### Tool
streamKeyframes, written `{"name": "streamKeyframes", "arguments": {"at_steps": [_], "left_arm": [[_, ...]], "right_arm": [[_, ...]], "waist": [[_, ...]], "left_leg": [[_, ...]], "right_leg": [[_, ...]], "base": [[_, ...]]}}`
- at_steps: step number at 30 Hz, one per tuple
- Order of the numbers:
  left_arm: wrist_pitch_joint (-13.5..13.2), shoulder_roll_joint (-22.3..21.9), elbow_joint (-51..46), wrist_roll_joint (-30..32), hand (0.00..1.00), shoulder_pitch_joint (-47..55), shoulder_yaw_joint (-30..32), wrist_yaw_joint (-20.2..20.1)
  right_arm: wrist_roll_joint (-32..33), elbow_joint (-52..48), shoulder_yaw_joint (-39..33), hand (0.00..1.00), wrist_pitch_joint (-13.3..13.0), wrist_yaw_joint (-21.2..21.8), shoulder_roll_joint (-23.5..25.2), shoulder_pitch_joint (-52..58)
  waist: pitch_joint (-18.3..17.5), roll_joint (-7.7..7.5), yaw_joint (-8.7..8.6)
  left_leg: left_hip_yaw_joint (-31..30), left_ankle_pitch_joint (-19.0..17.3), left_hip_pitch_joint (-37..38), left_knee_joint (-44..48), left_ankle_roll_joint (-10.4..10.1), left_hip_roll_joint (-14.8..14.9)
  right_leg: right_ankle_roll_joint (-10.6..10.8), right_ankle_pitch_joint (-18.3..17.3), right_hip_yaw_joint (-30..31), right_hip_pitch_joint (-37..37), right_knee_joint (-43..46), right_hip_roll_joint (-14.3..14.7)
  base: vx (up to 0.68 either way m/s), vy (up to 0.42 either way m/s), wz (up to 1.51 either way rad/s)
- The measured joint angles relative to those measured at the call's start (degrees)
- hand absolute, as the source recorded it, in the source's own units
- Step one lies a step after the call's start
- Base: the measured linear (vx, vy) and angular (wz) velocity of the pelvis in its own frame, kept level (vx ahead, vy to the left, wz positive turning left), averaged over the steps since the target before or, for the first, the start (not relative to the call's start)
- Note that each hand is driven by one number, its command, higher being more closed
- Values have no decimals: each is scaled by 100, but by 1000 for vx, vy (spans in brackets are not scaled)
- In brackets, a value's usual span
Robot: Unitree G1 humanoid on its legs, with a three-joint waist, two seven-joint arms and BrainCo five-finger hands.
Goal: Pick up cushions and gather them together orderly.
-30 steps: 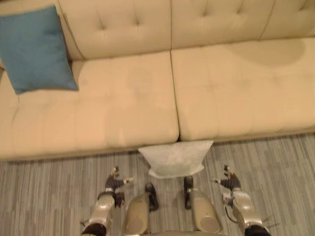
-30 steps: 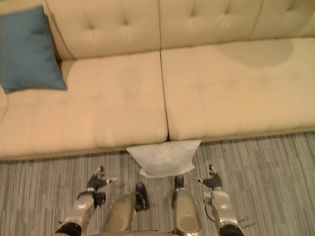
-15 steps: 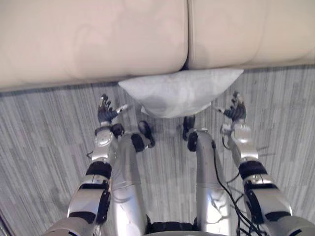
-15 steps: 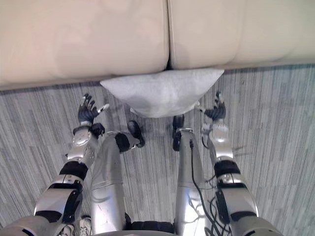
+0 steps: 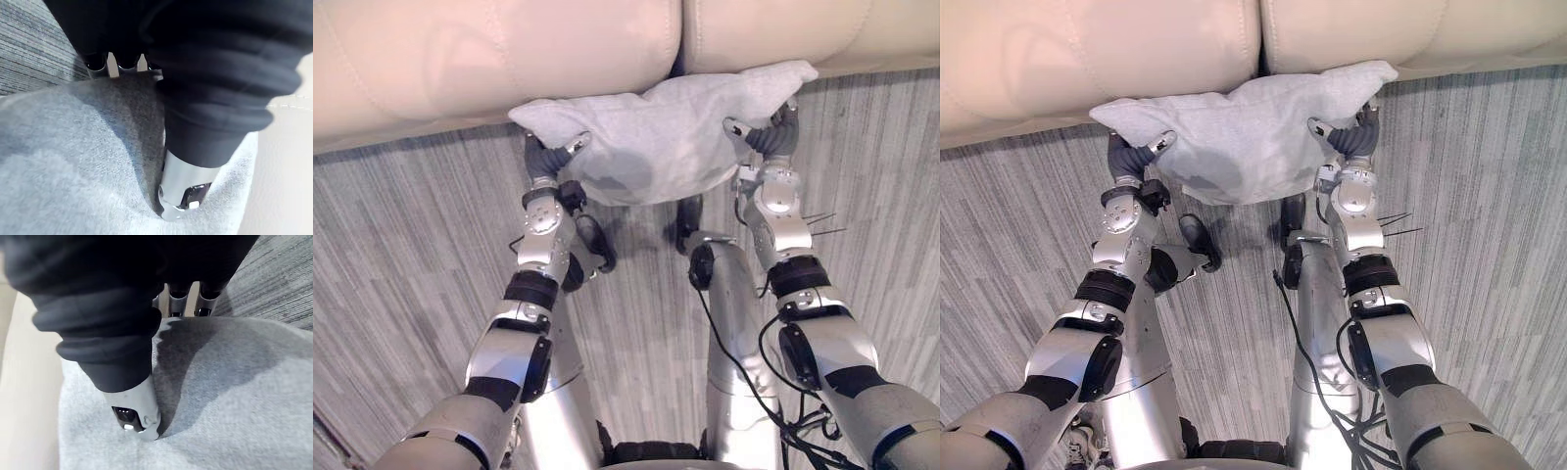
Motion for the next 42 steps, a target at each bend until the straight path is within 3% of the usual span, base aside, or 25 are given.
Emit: {"name": "streamKeyframes", "arguments": {"at_steps": [6, 11, 13, 15, 20, 24, 26, 29, 33, 35, 36, 38, 39, 41, 42], "left_arm": [[3, -109, -1109, 8, 100, 640, -237, 268], [-189, -323, -2403, 76, 100, 1680, -519, 268], [-355, -450, -2866, 160, 100, 2419, -771, 265], [-452, -541, -3190, 243, 100, 2918, -1012, 238], [-636, -575, -3627, 392, 100, 4072, -1185, -93], [-651, -403, -3604, 465, 100, 4726, -1344, -144], [-645, -403, -3599, 479, 100, 5012, -1366, -257], [-640, -349, -3600, 513, 100, 5218, -1470, -270], [-616, -255, -3600, 514, 100, 5314, -1553, -327], [-556, -214, -3577, 517, 100, 5316, -1594, -336], [-541, -187, -3548, 518, 100, 5316, -1619, -336], [-493, -69, -3488, 547, 100, 5345, -1727, -336], [-488, -19, -3487, 596, 100, 5360, -1758, -338], [-505, -3, -3489, 631, 100, 5372, -1756, -338], [-505, 46, -3488, 631, 100, 5372, -1760, -338]], "right_arm": [[30, -1503, 82, 100, 14, -31, 189, 933], [228, -3094, 167, 100, -429, 171, 455, 2204], [226, -3688, 304, 100, -707, 295, 608, 3016], [226, -4296, 306, 100, -849, 438, 645, 3775], [216, -4974, 541, 100, -1074, 877, 659, 5216], [153, -4533, 662, 100, -1078, 1096, 576, 5486], [145, -4259, 675, 100, -943, 1183, 403, 5509], [92, -4096, 736, 100, -878, 1205, 285, 5558], [-8, -4084, 759, 100, -858, 1205, 250, 5509], [-7, -3840, 760, 100, -865, 1205, 214, 5361], [-7, -3770, 760, 100, -865, 1205, 205, 5343], [-10, -3555, 764, 100, -865, 1205, 159, 5332], [-13, -3449, 772, 100, -863, 1208, 121, 5331], [-14, -3392, 865, 100, -830, 1225, 9, 5327], [-14, -3389, 913, 100, -790, 1287, -34, 5340]], "waist": [[-12, 8, -17], [-67, 3, -42], [-652, 8, -22], [-682, 2, 3], [-1397, -17, -17], [-1742, -51, -133], [-1789, -38, -142], [-1923, -56, -147], [-1973, -54, -146], [-1968, -52, -177], [-1970, -61, -179], [-1973, -66, -207], [-1985, -68, -284], [-2034, -46, -278], [-2039, -40, -305]], "left_leg": [[-12, 40, 574, -190, -74, 55], [149, 133, 2078, -1079, -240, -81], [237, 183, 2495, -1496, -311, -134], [318, 250, 3412, -1937, -371, -249], [542, 398, 4893, -3034, -414, -499], [693, 809, 5864, -4299, -418, -905], [788, 936, 6367, -4830, -416, -1029], [980, 936, 6745, -5121, -415, -1108], [1101, 831, 7048, -5088, -348, -1136], [1115, 535, 7347, -5077, -394, -1130], [1136, 499, 7421, -5058, -389, -1144], [1117, 332, 7760, -5091, -289, -1232], [1065, 269, 7867, -5094, -275, -1271], [1001, 193, 7898, -5132, -339, -1286], [947, 209, 7904, -5213, -388, -1299]], "right_leg": [[-34, 20, -76, 608, -221, 58], [-60, 66, -154, 2134, -1086, 35], [-29, 86, -176, 2543, -1487, 28], [-43, 95, -208, 3430, -1836, -25], [51, 166, -258, 4878, -2878, -66], [170, 542, -199, 5806, -4057, -128], [227, 825, -87, 6317, -4697, -85], [274, 990, 143, 6621, -5078, -58], [331, 967, 336, 6676, -4843, -54], [631, 746, 339, 6327, -3652, -69], [667, 722, 336, 6235, -3317, -104], [624, 670, 150, 5877, -2223, -332], [459, 450, -21, 5793, -2061, -464], [381, 307, -198, 5594, -2677, -540], [357, 482, -197, 5588, -3535, -507]], "base": [[-70, -6, -3], [-75, -31, 10], [40, -61, 9], [171, -18, 14], [217, 37, 4], [214, 38, 4], [207, 58, -25], [140, 89, -41], [86, 77, -39], [19, 67, -22], [22, 53, -10], [53, 4, 14], [112, -31, 24], [156, -73, 20], [245, -137, 32]]}}
